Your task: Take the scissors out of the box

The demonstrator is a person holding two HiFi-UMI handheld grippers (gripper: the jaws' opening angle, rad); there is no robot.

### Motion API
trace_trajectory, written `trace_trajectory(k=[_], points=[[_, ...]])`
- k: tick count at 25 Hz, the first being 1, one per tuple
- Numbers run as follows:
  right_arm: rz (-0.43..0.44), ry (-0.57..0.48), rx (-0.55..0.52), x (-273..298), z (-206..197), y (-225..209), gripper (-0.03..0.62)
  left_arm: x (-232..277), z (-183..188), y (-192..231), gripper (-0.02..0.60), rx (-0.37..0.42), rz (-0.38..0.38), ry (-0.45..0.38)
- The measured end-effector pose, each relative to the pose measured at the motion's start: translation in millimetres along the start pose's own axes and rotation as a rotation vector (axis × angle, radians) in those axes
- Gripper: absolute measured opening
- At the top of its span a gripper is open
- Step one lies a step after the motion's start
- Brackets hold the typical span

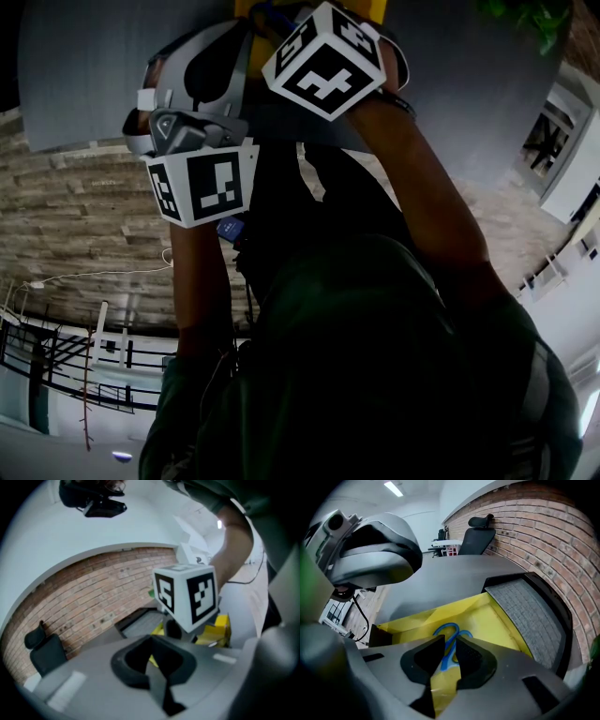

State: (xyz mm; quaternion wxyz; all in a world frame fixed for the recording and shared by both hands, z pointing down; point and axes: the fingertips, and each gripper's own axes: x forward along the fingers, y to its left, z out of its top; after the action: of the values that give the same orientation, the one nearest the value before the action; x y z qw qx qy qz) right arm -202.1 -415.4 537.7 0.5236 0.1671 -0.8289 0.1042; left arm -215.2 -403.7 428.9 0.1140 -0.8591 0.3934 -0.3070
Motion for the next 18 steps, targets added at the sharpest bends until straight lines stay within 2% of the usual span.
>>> trace_trajectory(k=[3,4,5,10,13,15,18], points=[[-0.007,0.007,-0.018,0.6,2.4,0.5,0.056,1.1,1.0,-1.6,-0.002,-0.001,0.001,0.002],[-0.013,0.004,-0.033,0.8,2.9,1.6,0.011,1.3,1.5,-2.0,-0.002,-0.002,0.002,0.002],[-0.022,-0.001,-0.046,1.1,3.0,2.5,0.003,1.4,2.3,-2.3,-0.002,-0.002,0.003,0.002],[-0.017,-0.011,-0.091,0.9,2.4,3.8,0.005,0.9,2.6,-1.9,-0.002,-0.006,0.008,0.004],[-0.039,-0.010,-0.106,0.6,2.2,0.2,0.017,1.1,0.8,-1.4,-0.002,-0.011,0.009,0.007],[-0.053,-0.015,-0.101,1.2,4.1,-3.1,0.083,1.5,-0.4,-0.6,-0.002,-0.013,0.007,0.007],[-0.040,-0.020,-0.068,2.6,6.2,-5.1,0.089,2.6,-1.7,-0.4,-0.002,-0.014,0.005,0.010]])
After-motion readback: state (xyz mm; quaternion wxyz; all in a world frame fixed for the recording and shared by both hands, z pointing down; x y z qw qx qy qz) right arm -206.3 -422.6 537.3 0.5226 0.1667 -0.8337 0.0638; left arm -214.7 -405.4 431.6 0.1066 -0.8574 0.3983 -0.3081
